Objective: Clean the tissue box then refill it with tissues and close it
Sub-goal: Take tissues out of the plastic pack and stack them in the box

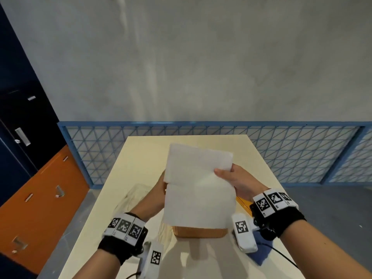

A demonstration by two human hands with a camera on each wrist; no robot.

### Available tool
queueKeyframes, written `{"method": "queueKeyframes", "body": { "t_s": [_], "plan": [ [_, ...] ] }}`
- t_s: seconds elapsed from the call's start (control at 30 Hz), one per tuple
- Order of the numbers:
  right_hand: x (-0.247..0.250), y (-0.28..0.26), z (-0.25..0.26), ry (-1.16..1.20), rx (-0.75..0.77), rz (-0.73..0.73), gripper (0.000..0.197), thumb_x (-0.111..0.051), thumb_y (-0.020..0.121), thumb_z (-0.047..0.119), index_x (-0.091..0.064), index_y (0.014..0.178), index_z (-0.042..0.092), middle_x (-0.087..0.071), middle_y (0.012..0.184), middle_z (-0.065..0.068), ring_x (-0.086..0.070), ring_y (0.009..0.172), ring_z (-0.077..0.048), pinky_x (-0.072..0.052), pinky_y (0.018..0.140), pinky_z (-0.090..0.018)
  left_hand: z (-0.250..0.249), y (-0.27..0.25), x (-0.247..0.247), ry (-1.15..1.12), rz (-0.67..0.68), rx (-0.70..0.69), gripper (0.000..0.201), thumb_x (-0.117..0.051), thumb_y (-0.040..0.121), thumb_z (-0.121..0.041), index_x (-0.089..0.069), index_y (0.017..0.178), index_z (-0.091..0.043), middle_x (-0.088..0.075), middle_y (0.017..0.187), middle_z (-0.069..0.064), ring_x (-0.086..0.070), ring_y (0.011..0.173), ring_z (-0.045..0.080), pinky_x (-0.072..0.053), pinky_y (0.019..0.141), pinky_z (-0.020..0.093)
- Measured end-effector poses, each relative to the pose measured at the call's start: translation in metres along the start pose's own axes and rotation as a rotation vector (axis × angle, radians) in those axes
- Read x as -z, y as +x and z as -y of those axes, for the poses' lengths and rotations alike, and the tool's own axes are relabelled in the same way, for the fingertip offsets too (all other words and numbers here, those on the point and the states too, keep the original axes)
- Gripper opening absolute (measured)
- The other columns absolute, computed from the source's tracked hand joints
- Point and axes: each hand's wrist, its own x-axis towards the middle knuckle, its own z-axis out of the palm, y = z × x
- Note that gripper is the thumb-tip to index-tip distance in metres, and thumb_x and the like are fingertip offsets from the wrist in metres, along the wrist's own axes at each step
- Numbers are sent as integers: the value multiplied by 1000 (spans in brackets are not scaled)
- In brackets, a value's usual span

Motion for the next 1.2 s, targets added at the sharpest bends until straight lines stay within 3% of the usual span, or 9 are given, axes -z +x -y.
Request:
{"method": "queueKeyframes", "body": {
  "t_s": [0.07,0.2,0.37,0.53,0.63,0.73,0.9,1.07,1.2],
  "plan": [
    [2,2,-9,-1,-59,0,36,-55,93,11,-52,128,8,-67,119,-8,-66,104,-24,-56,85,-36,-6,1,-2,-57,-52,11,72,-66,86,-23,-19,138,-40,-53,121,-9,-57,113,13,-52,87,26],
    [1,0,-23,-14,-194,1,38,-58,91,11,-50,128,6,-63,121,-14,-63,107,-32,-57,79,-37,-8,1,-4,-269,-224,123,83,-74,75,-29,-20,136,-45,-58,118,3,-62,103,20,-56,84,41],
    [-5,-11,-31,5,-300,90,36,-59,92,14,-56,126,4,-68,109,-16,-68,96,-29,-60,69,-32,11,14,-5,-343,-348,376,53,-56,92,-10,-32,138,-16,-55,114,11,-60,82,22,-52,61,33],
    [2,-10,-36,283,-363,45,53,-32,95,56,-58,118,15,-69,115,-14,-61,114,-33,-53,89,-49,23,18,-6,-268,-360,412,48,-47,94,-8,-33,139,-17,-52,117,10,-56,84,21,-47,56,30],
    [-1,-10,-37,102,-280,31,24,-49,96,30,-58,113,15,-70,110,-7,-64,105,-26,-53,90,-43,23,18,-10,-262,-317,397,49,-45,95,-10,-30,139,-23,-52,119,8,-56,93,24,-52,69,36],
    [-2,-2,-41,-106,-104,-85,37,-56,90,3,-52,125,14,-63,122,-10,-60,112,-29,-49,98,-47,17,20,-13,-246,-315,303,49,-44,94,-6,-32,136,-27,-54,113,5,-56,97,24,-51,79,39],
    [-6,2,-39,-267,142,-231,30,-53,91,0,-55,103,27,-64,106,-1,-59,103,-21,-49,92,-37,14,23,-18,-98,-405,69,44,-38,91,4,-42,125,-24,-53,104,6,-53,85,12,-46,67,20],
    [-3,-2,-77,-436,10,-297,25,-55,89,3,-46,109,17,-56,105,-5,-56,99,-22,-49,89,-37,45,25,-47,9,-428,160,39,-33,92,7,-36,122,-18,-53,104,12,-51,77,11,-44,57,9],
    [-3,2,-87,-387,-29,-354,30,-51,92,5,-44,119,14,-55,115,-7,-50,104,-20,-42,97,-35,55,28,-65,59,-439,165,48,-30,90,8,-31,134,-13,-56,108,27,-47,80,22,-39,56,17]
  ]
}}
